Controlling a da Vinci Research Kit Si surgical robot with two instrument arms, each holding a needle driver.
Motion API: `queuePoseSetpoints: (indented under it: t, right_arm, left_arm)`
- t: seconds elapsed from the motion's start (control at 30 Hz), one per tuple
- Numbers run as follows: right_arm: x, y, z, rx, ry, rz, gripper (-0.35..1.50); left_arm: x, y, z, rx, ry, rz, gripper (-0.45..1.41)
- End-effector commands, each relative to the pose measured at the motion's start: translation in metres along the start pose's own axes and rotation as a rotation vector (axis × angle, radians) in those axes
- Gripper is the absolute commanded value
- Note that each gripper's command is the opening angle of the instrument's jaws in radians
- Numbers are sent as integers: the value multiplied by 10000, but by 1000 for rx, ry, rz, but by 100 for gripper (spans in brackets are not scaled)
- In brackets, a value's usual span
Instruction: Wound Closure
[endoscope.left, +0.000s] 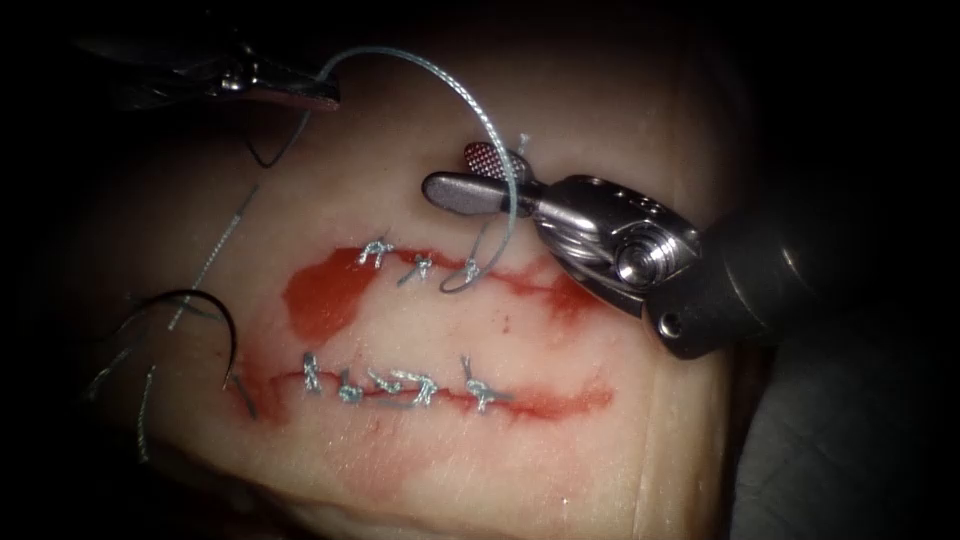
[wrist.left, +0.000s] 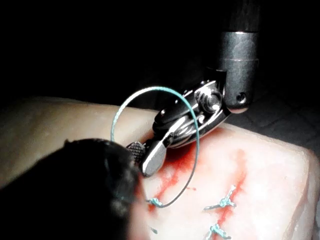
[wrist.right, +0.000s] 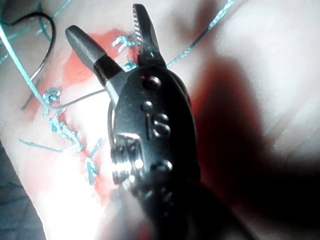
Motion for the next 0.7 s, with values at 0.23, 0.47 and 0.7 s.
queuePoseSetpoints:
  t: [0.23,0.47,0.7]
  right_arm:
    - [23,5,26,-114,-15,-5,123]
    - [22,8,26,-185,-139,4,118]
    - [21,8,25,-134,-214,37,116]
  left_arm:
    - [17,24,46,-141,137,-7,-45]
    - [70,23,98,-106,267,-38,-45]
    - [108,4,126,-46,355,-68,-45]
